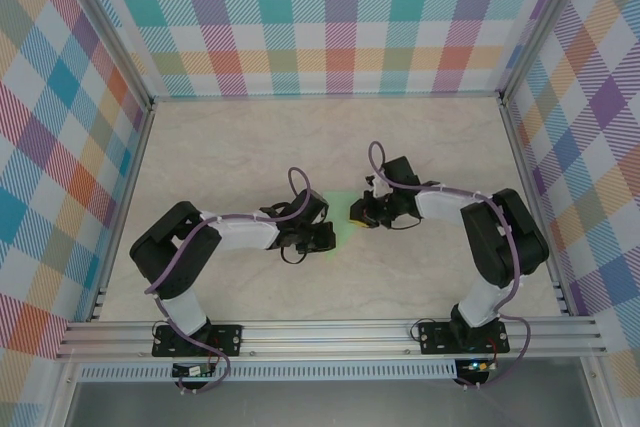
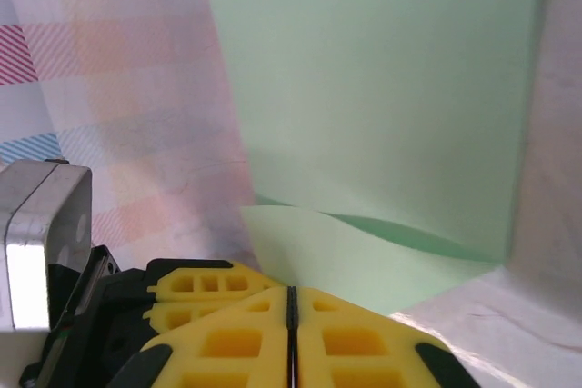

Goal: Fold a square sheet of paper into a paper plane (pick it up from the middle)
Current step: Third fold the triangle at the center of the table.

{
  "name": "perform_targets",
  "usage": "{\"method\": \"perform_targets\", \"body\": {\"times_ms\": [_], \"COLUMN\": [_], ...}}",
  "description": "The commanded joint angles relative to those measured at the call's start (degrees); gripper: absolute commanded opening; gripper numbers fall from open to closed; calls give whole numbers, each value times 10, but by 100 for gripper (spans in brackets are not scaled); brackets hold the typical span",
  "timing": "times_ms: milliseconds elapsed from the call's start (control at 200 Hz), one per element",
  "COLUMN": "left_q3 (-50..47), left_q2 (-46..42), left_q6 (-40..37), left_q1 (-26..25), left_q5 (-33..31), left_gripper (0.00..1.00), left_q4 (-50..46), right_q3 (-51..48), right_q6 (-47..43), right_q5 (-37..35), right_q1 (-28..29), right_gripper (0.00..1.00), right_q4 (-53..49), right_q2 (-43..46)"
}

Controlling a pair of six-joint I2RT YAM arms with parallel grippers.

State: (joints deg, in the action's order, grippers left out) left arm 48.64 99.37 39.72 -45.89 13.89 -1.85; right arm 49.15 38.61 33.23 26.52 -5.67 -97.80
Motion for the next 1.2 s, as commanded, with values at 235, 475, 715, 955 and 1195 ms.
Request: {"method": "perform_targets", "body": {"times_ms": [235,475,715,955,1195], "left_q3": [-18,-29,-41,-50,-74], "left_q2": [2,1,-2,-10,-56], "left_q6": [-11,-14,-17,-28,-56], "left_q1": [-1,0,0,0,0], "left_q5": [-26,-28,-32,-26,4], "left_gripper": [6,5,3,3,3], "left_q4": [-39,-40,-43,-47,-52], "right_q3": [-19,-22,-25,-30,-36], "right_q6": [45,28,18,17,8], "right_q5": [-16,-58,-47,-48,-37], "right_q1": [47,25,-29,-67,-68], "right_gripper": [4,3,5,7,16], "right_q4": [61,47,82,109,77], "right_q2": [-63,-82,-79,-72,1]}}
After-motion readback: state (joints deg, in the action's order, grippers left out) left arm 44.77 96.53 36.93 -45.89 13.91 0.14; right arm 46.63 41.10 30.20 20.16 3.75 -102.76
